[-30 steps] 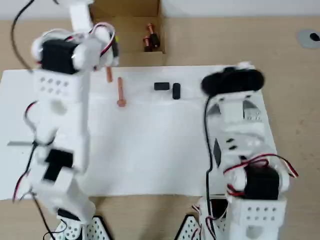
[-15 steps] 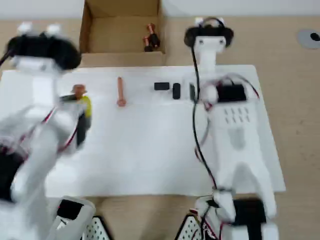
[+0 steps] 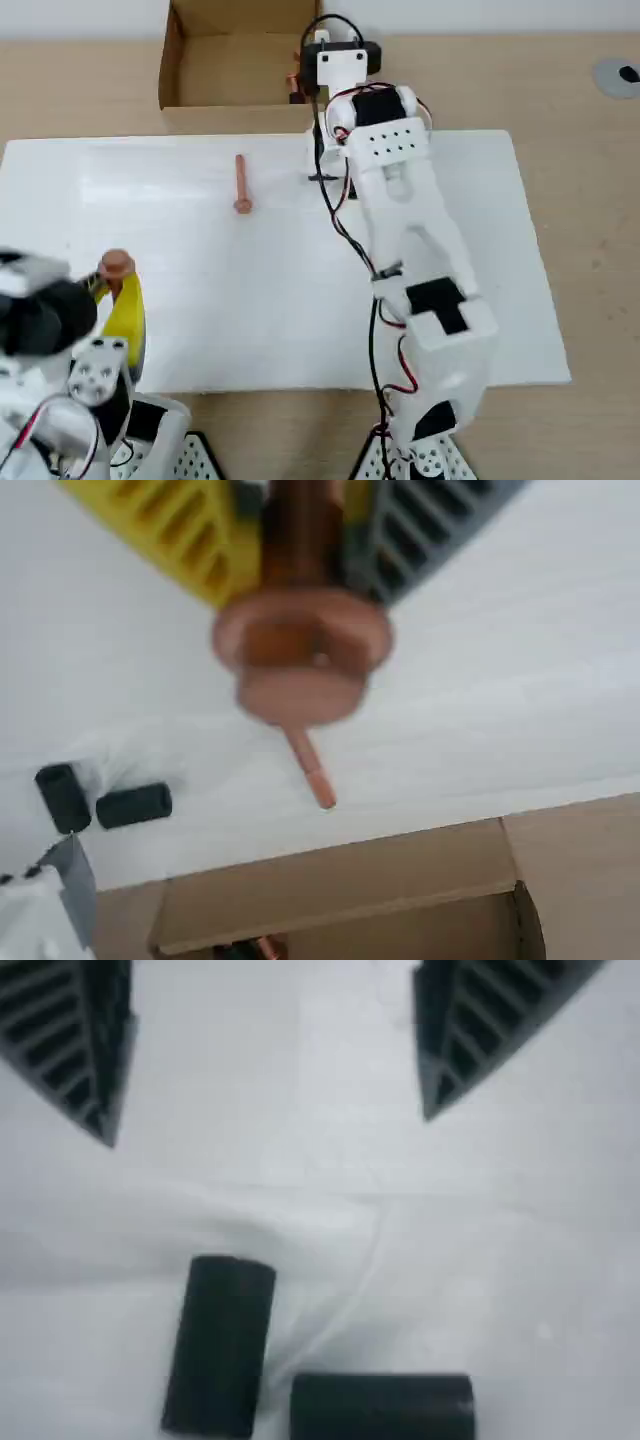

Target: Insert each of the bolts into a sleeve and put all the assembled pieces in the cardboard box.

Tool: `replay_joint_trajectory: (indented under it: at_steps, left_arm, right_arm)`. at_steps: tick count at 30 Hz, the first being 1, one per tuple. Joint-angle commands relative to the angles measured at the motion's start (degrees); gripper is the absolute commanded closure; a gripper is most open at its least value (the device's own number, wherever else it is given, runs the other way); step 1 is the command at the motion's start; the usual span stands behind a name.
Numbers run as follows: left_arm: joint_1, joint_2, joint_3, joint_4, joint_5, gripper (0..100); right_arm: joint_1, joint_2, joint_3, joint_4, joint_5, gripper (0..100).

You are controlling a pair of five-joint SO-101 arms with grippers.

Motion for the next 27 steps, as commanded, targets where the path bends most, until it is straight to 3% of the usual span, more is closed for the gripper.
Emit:
replay_joint_trajectory:
  at_steps: [1, 15, 27]
  left_arm:
    - [0.44, -2.33, 1.67, 0.09, -1.41, 99]
    - [0.44, -2.51, 1.85, -1.58, -1.41, 99]
    - [0.44, -2.42, 1.76, -2.46, -3.08, 99]
  right_arm:
    - [0.31, 2.24, -3.82, 0.79, -1.67, 76.6]
    - [2.59, 10.51, -4.09, -3.78, -1.41, 76.7]
    - [3.65, 15.34, -4.09, -6.68, 4.31, 76.8]
